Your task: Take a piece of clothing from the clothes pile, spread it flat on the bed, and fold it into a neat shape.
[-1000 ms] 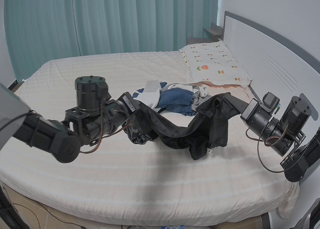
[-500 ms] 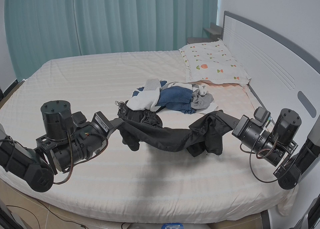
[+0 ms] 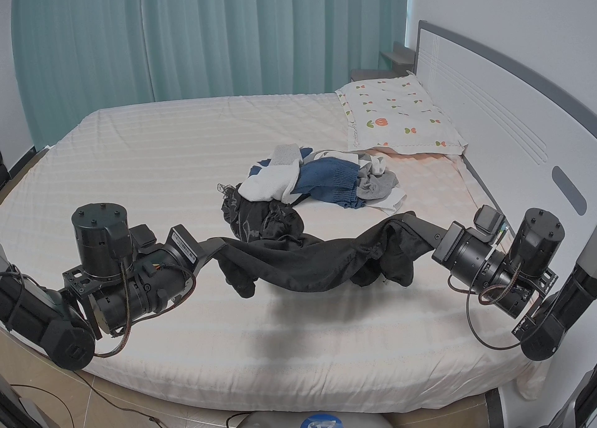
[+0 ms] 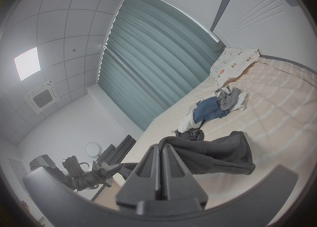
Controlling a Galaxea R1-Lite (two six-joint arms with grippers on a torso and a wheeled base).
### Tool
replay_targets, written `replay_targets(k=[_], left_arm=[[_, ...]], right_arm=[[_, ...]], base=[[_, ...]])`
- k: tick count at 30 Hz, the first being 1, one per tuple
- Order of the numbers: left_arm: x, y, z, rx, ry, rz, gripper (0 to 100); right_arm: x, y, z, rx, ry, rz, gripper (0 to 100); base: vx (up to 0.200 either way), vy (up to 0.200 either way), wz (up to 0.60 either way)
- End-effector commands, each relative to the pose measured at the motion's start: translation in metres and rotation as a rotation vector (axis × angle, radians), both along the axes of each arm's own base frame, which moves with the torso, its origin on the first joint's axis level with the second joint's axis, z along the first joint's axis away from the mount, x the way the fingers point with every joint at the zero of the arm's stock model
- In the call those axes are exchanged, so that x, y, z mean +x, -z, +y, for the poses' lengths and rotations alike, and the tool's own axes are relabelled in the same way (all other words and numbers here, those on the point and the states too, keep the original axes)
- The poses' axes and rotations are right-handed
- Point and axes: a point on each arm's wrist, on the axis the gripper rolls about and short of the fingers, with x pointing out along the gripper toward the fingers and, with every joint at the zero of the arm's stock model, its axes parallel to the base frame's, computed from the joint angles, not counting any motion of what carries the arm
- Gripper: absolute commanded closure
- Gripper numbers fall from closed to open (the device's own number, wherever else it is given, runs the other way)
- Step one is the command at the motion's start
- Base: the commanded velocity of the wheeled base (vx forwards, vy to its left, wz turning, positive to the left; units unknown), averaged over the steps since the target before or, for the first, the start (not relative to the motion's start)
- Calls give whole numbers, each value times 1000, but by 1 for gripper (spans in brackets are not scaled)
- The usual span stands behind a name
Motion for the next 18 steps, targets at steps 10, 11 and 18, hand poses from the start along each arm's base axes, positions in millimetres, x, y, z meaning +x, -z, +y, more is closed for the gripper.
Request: replay_targets(k=[10, 11, 18], left_arm=[[-11, -12, 6, -19, -7, -38, 100], [-11, -12, 7, -18, -8, -38, 100], [-16, -17, 9, -23, -13, -57, 100]], right_arm=[[-4, -5, -1, 10, 3, -19, 100], [-3, -5, -1, 10, 6, -18, 100], [-5, -6, 6, 10, 42, -19, 100]], base=[[0, 200, 0], [0, 200, 0], [0, 200, 0]])
